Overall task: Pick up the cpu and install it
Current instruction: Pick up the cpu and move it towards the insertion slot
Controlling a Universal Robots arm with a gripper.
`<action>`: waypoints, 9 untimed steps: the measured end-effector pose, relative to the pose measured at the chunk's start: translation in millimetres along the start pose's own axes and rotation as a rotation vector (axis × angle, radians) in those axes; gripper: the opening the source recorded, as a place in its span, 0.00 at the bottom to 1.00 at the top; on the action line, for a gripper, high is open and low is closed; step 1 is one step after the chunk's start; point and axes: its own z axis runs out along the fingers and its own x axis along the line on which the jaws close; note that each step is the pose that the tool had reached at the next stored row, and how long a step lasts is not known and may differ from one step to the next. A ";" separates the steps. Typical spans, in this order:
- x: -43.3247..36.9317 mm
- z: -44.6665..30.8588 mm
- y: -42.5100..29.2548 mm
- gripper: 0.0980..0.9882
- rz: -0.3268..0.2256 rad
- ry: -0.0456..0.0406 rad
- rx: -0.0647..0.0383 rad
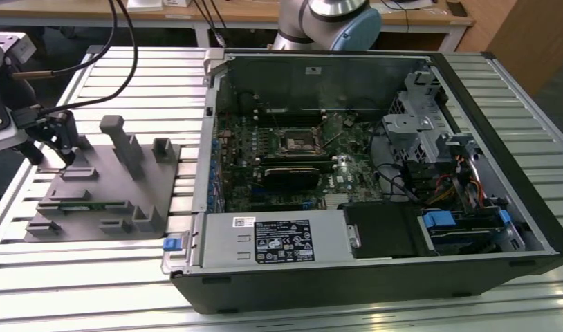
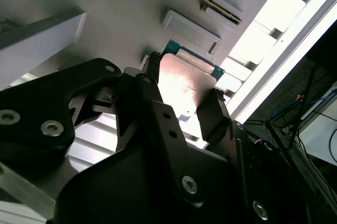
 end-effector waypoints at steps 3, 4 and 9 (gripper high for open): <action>0.0 -0.5 0.0 0.49 0.000 0.0000 0.000; 0.0 -0.7 0.0 0.49 0.000 -0.0001 0.000; 0.0 -1.6 0.1 0.49 0.000 0.0000 0.000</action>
